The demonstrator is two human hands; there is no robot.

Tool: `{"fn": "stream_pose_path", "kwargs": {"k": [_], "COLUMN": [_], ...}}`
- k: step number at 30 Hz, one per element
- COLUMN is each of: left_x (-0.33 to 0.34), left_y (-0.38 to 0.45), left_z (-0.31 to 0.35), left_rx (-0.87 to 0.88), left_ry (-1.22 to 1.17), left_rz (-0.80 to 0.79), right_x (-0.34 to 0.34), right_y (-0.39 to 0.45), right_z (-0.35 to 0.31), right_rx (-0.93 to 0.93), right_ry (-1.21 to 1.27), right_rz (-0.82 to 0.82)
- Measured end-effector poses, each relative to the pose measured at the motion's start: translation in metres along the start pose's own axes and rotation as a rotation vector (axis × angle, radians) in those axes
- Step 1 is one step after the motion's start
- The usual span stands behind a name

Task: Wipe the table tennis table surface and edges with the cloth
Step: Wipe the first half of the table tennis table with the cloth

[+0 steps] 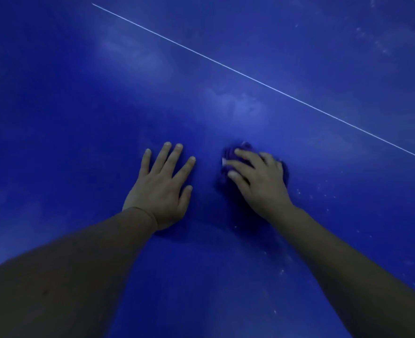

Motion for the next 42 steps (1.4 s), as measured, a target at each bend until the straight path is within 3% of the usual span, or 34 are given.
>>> {"fn": "stream_pose_path", "kwargs": {"k": [3,8,12,18,23,27,29,32,33,35,39,42], "left_x": [-0.002,-0.003,-0.001,-0.001,-0.002,-0.002,-0.002,-0.005,-0.005,-0.002,0.013,0.019], "left_y": [-0.001,-0.001,-0.001,-0.001,-0.002,0.001,0.004,-0.002,-0.009,-0.034,-0.089,-0.100], "left_z": [0.001,0.001,0.000,-0.001,-0.001,-0.003,-0.006,-0.011,-0.013,-0.017,-0.012,-0.011], "left_rx": [-0.006,-0.004,-0.008,0.015,0.020,0.003,0.014,0.040,0.039,0.024,-0.042,-0.053], "left_ry": [0.007,-0.004,0.020,0.014,-0.020,-0.004,-0.010,-0.001,-0.002,0.008,0.005,-0.004], "left_rz": [-0.001,0.006,-0.006,0.005,-0.002,-0.013,-0.049,-0.082,-0.071,-0.042,-0.031,-0.014], "right_x": [0.012,0.012,-0.002,0.007,0.013,0.002,-0.002,0.001,0.006,0.010,0.005,-0.003], "right_y": [0.028,-0.025,-0.052,0.008,-0.039,-0.062,-0.045,-0.016,-0.016,-0.033,-0.092,-0.089], "right_z": [-0.019,-0.040,-0.008,-0.016,-0.048,-0.036,-0.031,-0.040,-0.048,-0.068,-0.075,-0.055], "right_rx": [0.074,-0.238,-0.426,0.035,-0.237,-0.498,-0.408,-0.022,0.031,-0.048,-0.415,-0.389], "right_ry": [0.022,0.021,0.000,0.024,0.035,0.017,-0.004,0.005,0.013,0.004,0.007,-0.015], "right_rz": [-0.007,-0.005,-0.032,-0.050,-0.005,-0.086,-0.088,-0.045,-0.040,-0.032,-0.071,-0.083]}}
Point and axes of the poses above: each hand's wrist, its own y-axis towards the middle knuckle, its own x-axis out of the palm, z = x × y, the point moved 2 cm from there along y, towards the middle knuckle, and after that the axes turned 8 degrees about -x, right-handed, at the moved point
